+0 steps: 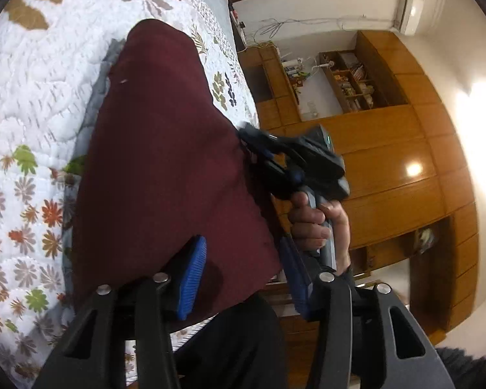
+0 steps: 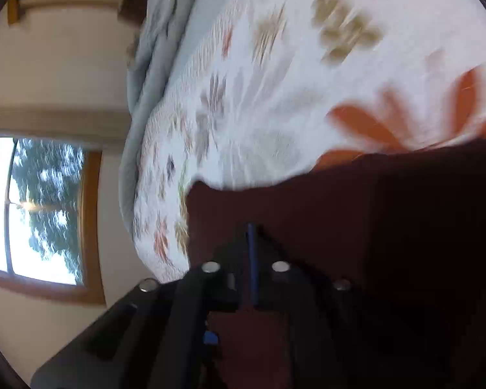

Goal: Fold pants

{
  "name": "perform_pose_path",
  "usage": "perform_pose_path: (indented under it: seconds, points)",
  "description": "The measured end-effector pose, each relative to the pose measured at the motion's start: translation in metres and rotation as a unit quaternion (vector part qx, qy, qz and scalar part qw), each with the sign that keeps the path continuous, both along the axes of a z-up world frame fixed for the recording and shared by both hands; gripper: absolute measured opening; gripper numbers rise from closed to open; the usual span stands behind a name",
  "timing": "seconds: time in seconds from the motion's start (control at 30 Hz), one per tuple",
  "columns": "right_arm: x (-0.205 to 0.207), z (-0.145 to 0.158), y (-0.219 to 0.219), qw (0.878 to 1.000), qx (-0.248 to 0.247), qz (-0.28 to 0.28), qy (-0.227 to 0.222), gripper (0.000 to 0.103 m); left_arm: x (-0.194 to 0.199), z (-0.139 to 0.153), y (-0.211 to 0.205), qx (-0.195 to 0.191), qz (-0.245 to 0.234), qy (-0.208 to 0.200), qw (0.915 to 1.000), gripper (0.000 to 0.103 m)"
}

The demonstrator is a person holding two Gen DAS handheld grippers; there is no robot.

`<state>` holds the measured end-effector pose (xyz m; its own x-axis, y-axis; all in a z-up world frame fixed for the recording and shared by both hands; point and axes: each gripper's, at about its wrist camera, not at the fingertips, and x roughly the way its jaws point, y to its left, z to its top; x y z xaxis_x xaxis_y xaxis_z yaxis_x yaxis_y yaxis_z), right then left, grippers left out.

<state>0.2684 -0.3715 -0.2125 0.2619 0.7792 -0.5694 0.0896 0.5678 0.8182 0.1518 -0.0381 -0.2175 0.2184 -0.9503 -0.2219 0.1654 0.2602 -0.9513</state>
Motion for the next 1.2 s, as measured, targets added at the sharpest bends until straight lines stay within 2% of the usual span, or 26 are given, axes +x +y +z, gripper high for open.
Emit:
perform_pose_path:
  seconds: [0.03, 0.1, 0.13, 0.2, 0.23, 0.3, 0.4, 0.47, 0.5, 0.53, 0.57, 0.6, 0.67, 0.73, 0.8, 0.83, 0.87, 0.9, 0.93, 1.03, 1.1, 1.2]
  points:
    - [-0.008, 0.007, -0.016, 1.0, 0.019, -0.022, -0.006, 0.025, 0.002, -0.001, 0.001, -0.004, -0.002, 0.004, 1.0, 0.048]
    - [-0.023, 0.019, -0.026, 0.998, 0.048, -0.029, -0.021, 0.027, 0.003, 0.002, 0.003, -0.003, 0.001, 0.005, 1.0, 0.05]
    - [-0.032, 0.024, -0.029, 0.998, 0.053, -0.033, -0.027, 0.027, 0.006, 0.012, 0.006, -0.01, 0.003, -0.004, 0.9999, 0.056]
    - [-0.059, 0.039, -0.04, 0.995, 0.063, -0.057, -0.054, 0.028, 0.017, 0.03, 0.013, -0.026, 0.014, -0.028, 0.9991, 0.059]
    - [-0.074, 0.042, -0.046, 0.992, 0.077, -0.076, -0.066, 0.033, 0.03, 0.043, 0.016, -0.036, 0.019, -0.042, 0.9983, 0.062]
    - [-0.104, 0.043, -0.062, 0.987, 0.084, -0.115, -0.075, 0.036, 0.056, 0.056, 0.019, -0.058, 0.017, -0.053, 0.9967, 0.068]
    - [-0.135, 0.031, -0.053, 0.987, 0.106, -0.103, -0.068, 0.04, 0.099, 0.046, 0.012, -0.04, 0.014, -0.034, 0.9986, 0.068]
    - [-0.148, 0.019, -0.045, 0.991, 0.086, -0.082, -0.06, 0.034, 0.125, 0.019, 0.008, -0.007, 0.017, 0.006, 0.9998, 0.066]
    - [-0.152, 0.009, -0.046, 0.994, 0.063, -0.077, -0.05, 0.018, 0.133, 0.005, 0.008, -0.005, 0.018, 0.025, 0.9995, 0.062]
    - [-0.152, -0.002, -0.049, 0.996, 0.036, -0.077, -0.04, 0.0, 0.138, -0.01, 0.009, -0.006, 0.02, 0.042, 0.9989, 0.049]
    - [-0.152, -0.016, -0.056, 0.996, 0.027, -0.08, -0.034, 0.0, 0.139, -0.015, 0.009, -0.005, 0.021, 0.045, 0.9987, 0.037]
    - [-0.153, -0.026, -0.062, 0.995, 0.05, -0.083, -0.033, 0.0, 0.138, -0.02, 0.009, -0.006, 0.022, 0.046, 0.9987, 0.034]
    - [-0.154, -0.032, -0.069, 0.993, 0.067, -0.093, -0.031, 0.0, 0.135, -0.023, 0.01, -0.009, 0.026, 0.042, 0.9988, 0.031]
    - [-0.149, -0.021, -0.069, 0.995, 0.037, -0.083, -0.041, 0.0, 0.135, -0.025, 0.01, -0.014, 0.029, 0.042, 0.9986, 0.031]
    - [-0.15, -0.012, -0.075, 0.995, 0.028, -0.084, -0.037, 0.0, 0.135, -0.025, 0.011, -0.015, 0.031, 0.044, 0.9984, 0.033]
    - [-0.151, -0.006, -0.08, 0.995, 0.023, -0.087, -0.039, 0.006, 0.133, -0.02, 0.014, -0.016, 0.033, 0.039, 0.9986, 0.041]
    - [-0.157, 0.006, -0.09, 0.994, 0.024, -0.093, -0.044, 0.013, 0.13, -0.012, 0.02, -0.018, 0.037, 0.03, 0.9987, 0.054]
    - [-0.158, 0.01, -0.088, 0.994, 0.027, -0.098, -0.051, 0.034, 0.125, -0.005, 0.023, -0.017, 0.043, 0.024, 0.9986, 0.06]
    - [-0.157, 0.016, -0.09, 0.993, 0.025, -0.103, -0.06, 0.053, 0.119, 0.005, 0.03, -0.012, 0.052, 0.016, 0.9985, 0.071]
    - [-0.147, 0.04, -0.099, 0.991, 0.021, -0.106, -0.081, 0.067, 0.099, 0.021, 0.052, -0.006, 0.058, 0.005, 0.9983, 0.082]
    - [-0.127, 0.043, -0.088, 0.993, 0.046, -0.077, -0.076, 0.071, 0.088, 0.02, 0.06, 0.003, 0.056, 0.012, 0.9984, 0.083]
    - [-0.099, 0.039, -0.059, 0.997, 0.035, -0.031, -0.066, 0.071, 0.08, 0.009, 0.063, 0.045, 0.027, 0.038, 0.9979, 0.083]
